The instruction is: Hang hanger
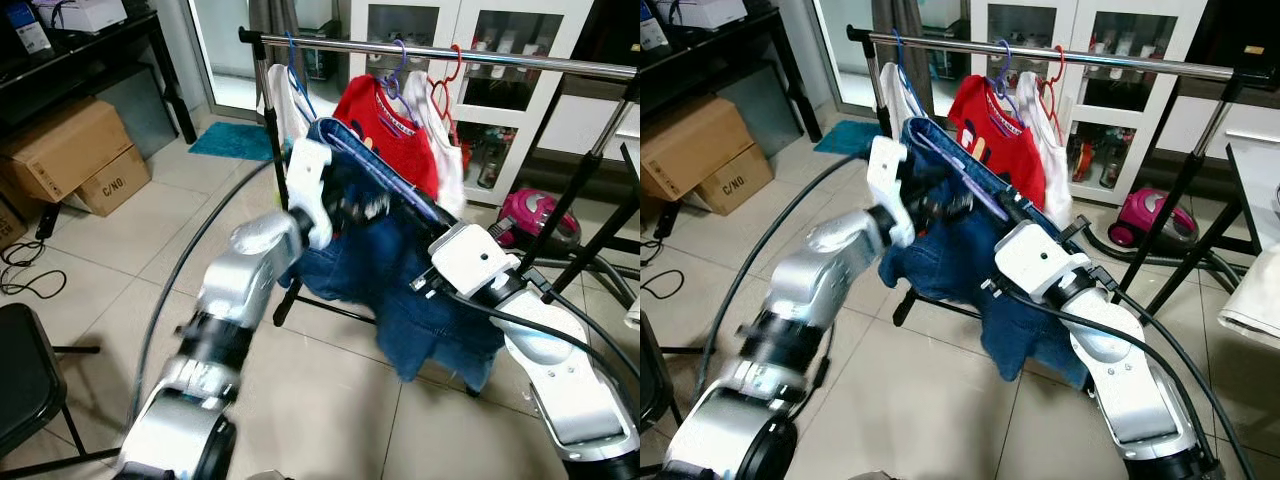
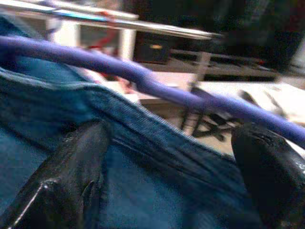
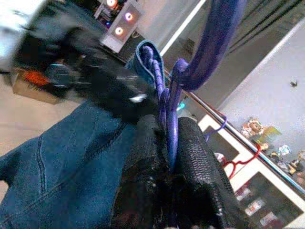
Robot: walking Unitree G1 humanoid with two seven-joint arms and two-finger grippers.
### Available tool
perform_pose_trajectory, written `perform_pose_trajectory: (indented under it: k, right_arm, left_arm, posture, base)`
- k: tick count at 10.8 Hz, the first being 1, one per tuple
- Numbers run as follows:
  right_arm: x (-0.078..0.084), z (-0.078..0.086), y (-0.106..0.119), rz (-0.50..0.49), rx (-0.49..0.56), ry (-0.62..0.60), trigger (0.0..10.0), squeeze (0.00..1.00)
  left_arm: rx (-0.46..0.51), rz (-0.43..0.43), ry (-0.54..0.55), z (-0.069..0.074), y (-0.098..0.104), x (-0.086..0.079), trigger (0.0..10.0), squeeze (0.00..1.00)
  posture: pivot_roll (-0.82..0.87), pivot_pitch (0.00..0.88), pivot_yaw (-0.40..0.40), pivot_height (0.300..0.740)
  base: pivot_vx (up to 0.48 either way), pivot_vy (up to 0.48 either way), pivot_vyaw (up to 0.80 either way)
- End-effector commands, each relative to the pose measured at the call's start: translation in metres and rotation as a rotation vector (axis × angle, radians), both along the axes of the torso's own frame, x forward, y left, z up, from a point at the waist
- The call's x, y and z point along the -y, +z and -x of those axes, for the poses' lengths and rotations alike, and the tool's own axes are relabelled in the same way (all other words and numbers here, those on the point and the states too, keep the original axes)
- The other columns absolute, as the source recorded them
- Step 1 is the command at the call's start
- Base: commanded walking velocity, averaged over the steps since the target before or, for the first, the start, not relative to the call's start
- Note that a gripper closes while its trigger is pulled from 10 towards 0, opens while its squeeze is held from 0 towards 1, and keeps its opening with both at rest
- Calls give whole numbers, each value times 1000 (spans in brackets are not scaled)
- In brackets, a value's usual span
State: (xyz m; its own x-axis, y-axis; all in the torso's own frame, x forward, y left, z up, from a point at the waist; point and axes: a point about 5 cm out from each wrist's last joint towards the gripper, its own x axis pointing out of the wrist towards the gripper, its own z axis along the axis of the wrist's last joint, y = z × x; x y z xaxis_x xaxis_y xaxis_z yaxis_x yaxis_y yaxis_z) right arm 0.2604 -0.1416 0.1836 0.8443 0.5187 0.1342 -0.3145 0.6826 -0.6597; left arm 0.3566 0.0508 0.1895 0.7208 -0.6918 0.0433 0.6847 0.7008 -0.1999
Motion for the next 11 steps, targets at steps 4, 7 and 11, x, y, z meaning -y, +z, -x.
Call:
perform_pose_trajectory:
  k: [4, 7, 11]
  right_arm:
    - [0, 0, 7, 26, 47, 31, 0, 0]
    - [2, -1, 7, 36, 41, 40, 0, 0]
    - [9, -5, 11, 34, 44, 23, 0, 0]
  left_arm:
    - [-117, 1, 142, -11, -7, -11, 0, 0]
    - [-180, -7, 174, -8, -16, -6, 0, 0]
    - [-169, -67, 127, -1, -16, 3, 0, 0]
  posture:
    - [-132, 0, 86, 740]
    - [-130, 0, 84, 740]
    - [-130, 0, 78, 740]
  base:
    - [0, 0, 0]
    - [0, 0, 0]
    - [0, 0, 0]
